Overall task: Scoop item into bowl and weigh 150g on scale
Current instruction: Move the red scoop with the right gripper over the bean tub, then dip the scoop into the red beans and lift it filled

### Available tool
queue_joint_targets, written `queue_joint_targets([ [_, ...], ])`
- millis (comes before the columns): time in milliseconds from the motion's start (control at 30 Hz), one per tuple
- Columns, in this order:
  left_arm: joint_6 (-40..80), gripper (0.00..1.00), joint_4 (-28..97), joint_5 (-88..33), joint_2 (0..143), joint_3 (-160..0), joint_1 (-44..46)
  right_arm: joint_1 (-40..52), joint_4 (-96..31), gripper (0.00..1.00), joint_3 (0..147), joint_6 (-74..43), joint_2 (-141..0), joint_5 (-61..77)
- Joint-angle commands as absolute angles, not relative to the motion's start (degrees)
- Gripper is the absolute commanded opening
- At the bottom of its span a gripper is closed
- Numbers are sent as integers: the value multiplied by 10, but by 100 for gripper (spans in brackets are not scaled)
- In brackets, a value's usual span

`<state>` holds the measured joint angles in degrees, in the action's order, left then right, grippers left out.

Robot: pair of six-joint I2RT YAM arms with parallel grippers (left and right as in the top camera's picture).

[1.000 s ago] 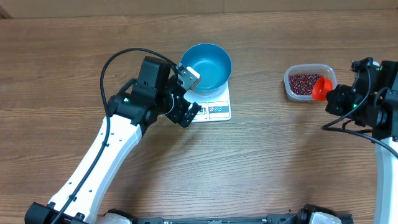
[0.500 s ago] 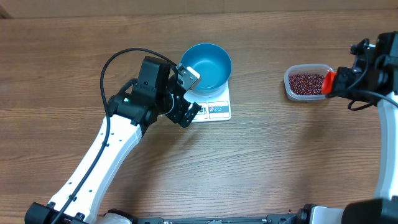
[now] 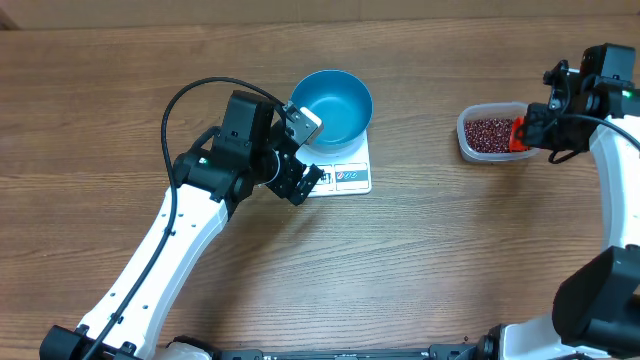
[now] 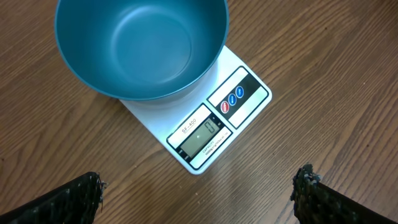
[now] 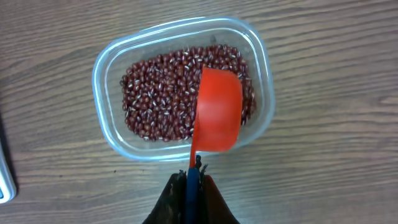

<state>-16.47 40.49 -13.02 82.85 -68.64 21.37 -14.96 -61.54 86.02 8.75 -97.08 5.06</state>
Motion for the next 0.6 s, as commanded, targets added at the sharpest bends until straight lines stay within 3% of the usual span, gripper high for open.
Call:
queue_joint_targets([
  [0, -167, 99, 403, -127, 827, -699, 212, -152, -609, 4, 874, 96, -993, 45],
  [567, -167, 99, 403, -127, 827, -699, 212, -151, -599, 4, 858, 90, -1042, 111],
])
